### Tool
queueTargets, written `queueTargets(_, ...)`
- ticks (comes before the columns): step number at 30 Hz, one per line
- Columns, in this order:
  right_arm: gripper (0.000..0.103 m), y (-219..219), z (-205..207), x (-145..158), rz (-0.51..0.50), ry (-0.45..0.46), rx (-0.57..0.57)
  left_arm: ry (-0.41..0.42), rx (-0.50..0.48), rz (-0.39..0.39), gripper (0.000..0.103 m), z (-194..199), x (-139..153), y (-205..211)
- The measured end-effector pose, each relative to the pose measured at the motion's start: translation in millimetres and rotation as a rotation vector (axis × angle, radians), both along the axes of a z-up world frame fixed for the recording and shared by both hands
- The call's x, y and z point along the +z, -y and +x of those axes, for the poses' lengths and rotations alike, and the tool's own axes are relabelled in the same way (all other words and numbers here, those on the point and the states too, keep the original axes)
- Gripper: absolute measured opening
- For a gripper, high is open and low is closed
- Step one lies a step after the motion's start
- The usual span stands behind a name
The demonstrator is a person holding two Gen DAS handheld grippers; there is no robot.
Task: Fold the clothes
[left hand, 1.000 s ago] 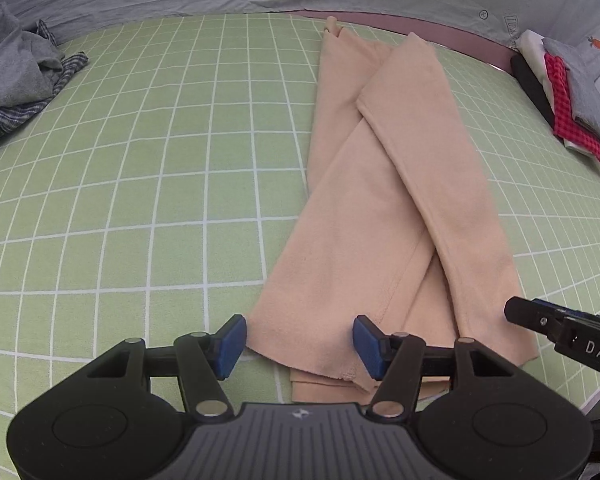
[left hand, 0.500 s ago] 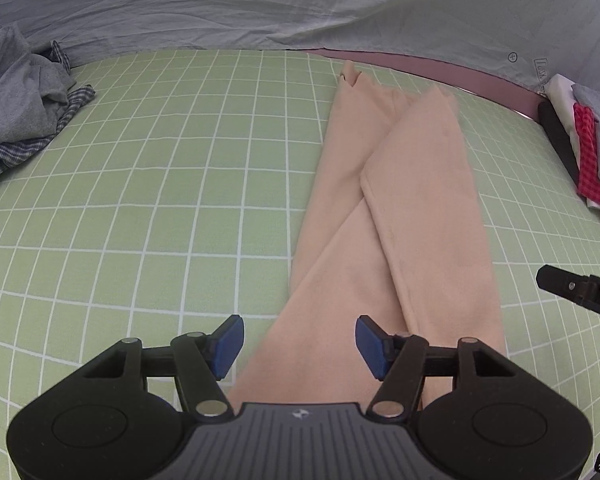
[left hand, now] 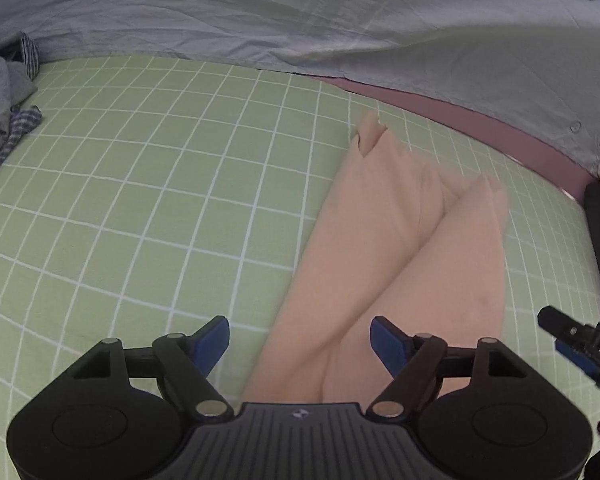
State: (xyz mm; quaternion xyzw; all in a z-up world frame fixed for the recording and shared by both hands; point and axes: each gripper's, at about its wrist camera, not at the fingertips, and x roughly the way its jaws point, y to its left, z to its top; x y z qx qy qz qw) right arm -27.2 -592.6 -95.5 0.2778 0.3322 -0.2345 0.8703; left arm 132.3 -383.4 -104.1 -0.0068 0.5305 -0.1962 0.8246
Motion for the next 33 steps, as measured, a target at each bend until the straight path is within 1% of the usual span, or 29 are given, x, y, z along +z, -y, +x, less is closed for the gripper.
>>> queueTargets(2, 0.061, 14.1, 16.3, -6.2, 0.035, 0.009, -0.002, -0.045, 0.062, -0.014, 0.080, 14.9, -8.3, 4.2)
queueTargets(4, 0.057, 26.9, 32.1, -13.3, 0.074, 0.019, -0.004, -0.081, 0.127, 0.003, 0.080, 24.9, -14.7, 13.2)
queueTargets(7, 0.057, 41.8, 50.8, -21.2, 0.125, 0.038, -0.015, -0.136, 0.240, 0.013, 0.082, 31.9, -23.1, 20.4)
queueTargets(10, 0.056, 51.3, 63.7, -26.8, 0.153, 0.053, -0.017, -0.137, 0.295, 0.022, 0.088, 30.8, -25.3, 26.7)
queueTargets(15, 0.056, 61.9, 76.9, -34.6, 0.188, 0.071, 0.007, -0.087, 0.292, 0.081, 0.095, 23.2, -27.2, 41.2)
queueTargets(17, 0.054, 64.9, 80.4, -36.0, 0.208, 0.088, 0.022, -0.063, 0.291, 0.115, 0.097, 19.9, -28.9, 47.5)
queueTargets(21, 0.043, 71.0, 87.4, -38.8, 0.246, 0.122, 0.053, -0.014, 0.292, 0.179, 0.103, 15.6, -34.4, 60.7)
queueTargets(23, 0.037, 73.8, 90.9, -40.4, 0.265, 0.135, 0.068, 0.015, 0.295, 0.209, 0.103, 13.1, -37.2, 66.7)
queueTargets(24, 0.032, 74.5, 92.8, -41.5, 0.275, 0.135, 0.074, 0.025, 0.305, 0.209, 0.103, 11.7, -37.2, 66.5)
queueTargets(26, 0.027, 75.7, 96.4, -45.6, 0.297, 0.131, 0.080, 0.034, 0.313, 0.208, 0.103, 10.4, -36.8, 66.3)
queueTargets(30, 0.011, 76.7, 98.9, -53.9, 0.320, 0.140, 0.098, 0.050, 0.317, 0.208, 0.103, 8.9, -36.9, 66.0)
queueTargets(33, 0.007, 77.5, 99.8, -57.6, 0.323, 0.153, 0.108, 0.057, 0.317, 0.209, 0.103, 8.7, -37.2, 66.8)
